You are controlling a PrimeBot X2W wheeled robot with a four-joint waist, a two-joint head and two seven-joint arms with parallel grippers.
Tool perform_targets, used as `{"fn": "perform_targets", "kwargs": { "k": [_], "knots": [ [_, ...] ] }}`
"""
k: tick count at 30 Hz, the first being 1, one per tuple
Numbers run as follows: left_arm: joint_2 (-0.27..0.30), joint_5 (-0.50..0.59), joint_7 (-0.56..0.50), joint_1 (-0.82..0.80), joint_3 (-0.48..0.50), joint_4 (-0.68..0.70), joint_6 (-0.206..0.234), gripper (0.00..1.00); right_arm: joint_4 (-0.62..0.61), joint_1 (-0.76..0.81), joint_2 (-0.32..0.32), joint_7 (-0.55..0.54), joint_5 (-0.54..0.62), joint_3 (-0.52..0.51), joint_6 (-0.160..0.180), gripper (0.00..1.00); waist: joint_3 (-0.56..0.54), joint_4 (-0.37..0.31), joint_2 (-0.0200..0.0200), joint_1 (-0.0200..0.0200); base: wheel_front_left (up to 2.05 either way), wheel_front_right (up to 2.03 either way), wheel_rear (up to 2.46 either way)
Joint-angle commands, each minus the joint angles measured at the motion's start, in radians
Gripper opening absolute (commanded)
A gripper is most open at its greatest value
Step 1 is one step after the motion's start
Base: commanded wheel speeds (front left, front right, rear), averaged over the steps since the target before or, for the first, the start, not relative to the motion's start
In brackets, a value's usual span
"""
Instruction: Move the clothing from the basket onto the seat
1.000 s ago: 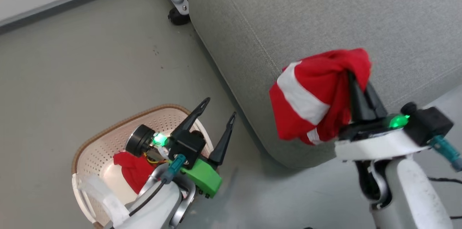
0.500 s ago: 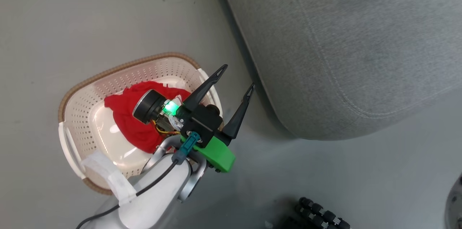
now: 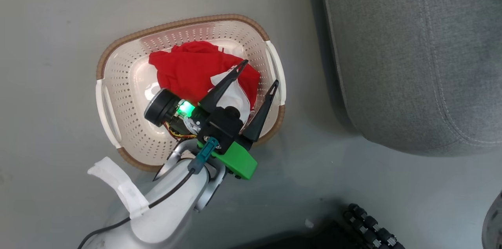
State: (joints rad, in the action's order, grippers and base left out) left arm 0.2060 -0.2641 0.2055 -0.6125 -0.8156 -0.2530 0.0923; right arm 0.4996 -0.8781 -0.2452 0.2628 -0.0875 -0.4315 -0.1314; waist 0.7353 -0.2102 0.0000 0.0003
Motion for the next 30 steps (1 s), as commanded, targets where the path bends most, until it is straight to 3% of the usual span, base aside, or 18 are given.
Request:
{"fn": "perform_targets", "kwargs": {
  "k": [1, 2, 3, 4, 10, 14, 23, 30],
  "knots": [
    [0.0, -0.01, 0.008, -0.01, -0.001, -0.003, 0.002, 1.0, 0.004, 0.035, 0.013, 0.003, 0.009, -0.018, 0.001, 0.0, 0.001, 0.012, 0.0, -0.0003, 0.0, 0.0, 0.0],
    [0.0, -0.011, 0.011, -0.008, -0.001, -0.005, 0.003, 1.0, -0.002, 0.051, 0.022, 0.003, 0.018, -0.024, 0.001, 0.0, -0.005, 0.01, 0.0, -0.0003, 0.0, 0.0, 0.0],
    [0.003, -0.011, 0.016, -0.007, 0.004, -0.009, 0.007, 1.0, -0.011, 0.074, 0.034, 0.003, 0.029, -0.034, 0.001, 0.42, -0.017, 0.007, 0.0, -0.0003, 0.0, 0.0, 0.0],
    [0.005, -0.014, 0.019, -0.005, 0.008, -0.012, 0.009, 1.0, -0.021, 0.092, 0.047, 0.003, 0.039, -0.046, 0.001, 1.0, -0.025, 0.004, 0.0, -0.0003, 0.0, 0.0, 0.0],
    [-0.003, -0.032, 0.043, 0.02, 0.028, -0.038, 0.019, 1.0, -0.128, 0.258, 0.13, 0.003, 0.079, -0.064, 0.001, 1.0, -0.124, 0.005, 0.0, -0.0003, 0.0, 0.0, 0.0],
    [-0.022, -0.055, 0.055, 0.056, 0.052, -0.06, 0.033, 1.0, -0.191, 0.377, 0.163, 0.003, 0.076, -0.001, 0.001, 1.0, -0.215, 0.025, 0.0, -0.0003, 0.0, 0.0, 0.0],
    [-0.07, -0.079, 0.06, 0.21, 0.187, -0.048, 0.057, 1.0, -0.23, 0.588, 0.185, 0.003, 0.034, 0.279, 0.001, 1.0, -0.444, 0.111, 0.0, -0.0003, 0.0, 0.0, 0.0],
    [-0.101, -0.064, 0.059, 0.379, 0.339, -0.02, 0.067, 1.0, -0.224, 0.683, 0.193, 0.003, -0.062, 0.492, 0.001, 1.0, -0.613, 0.163, 0.0, -0.0003, 0.0, 0.0, 0.0]
  ]
}}
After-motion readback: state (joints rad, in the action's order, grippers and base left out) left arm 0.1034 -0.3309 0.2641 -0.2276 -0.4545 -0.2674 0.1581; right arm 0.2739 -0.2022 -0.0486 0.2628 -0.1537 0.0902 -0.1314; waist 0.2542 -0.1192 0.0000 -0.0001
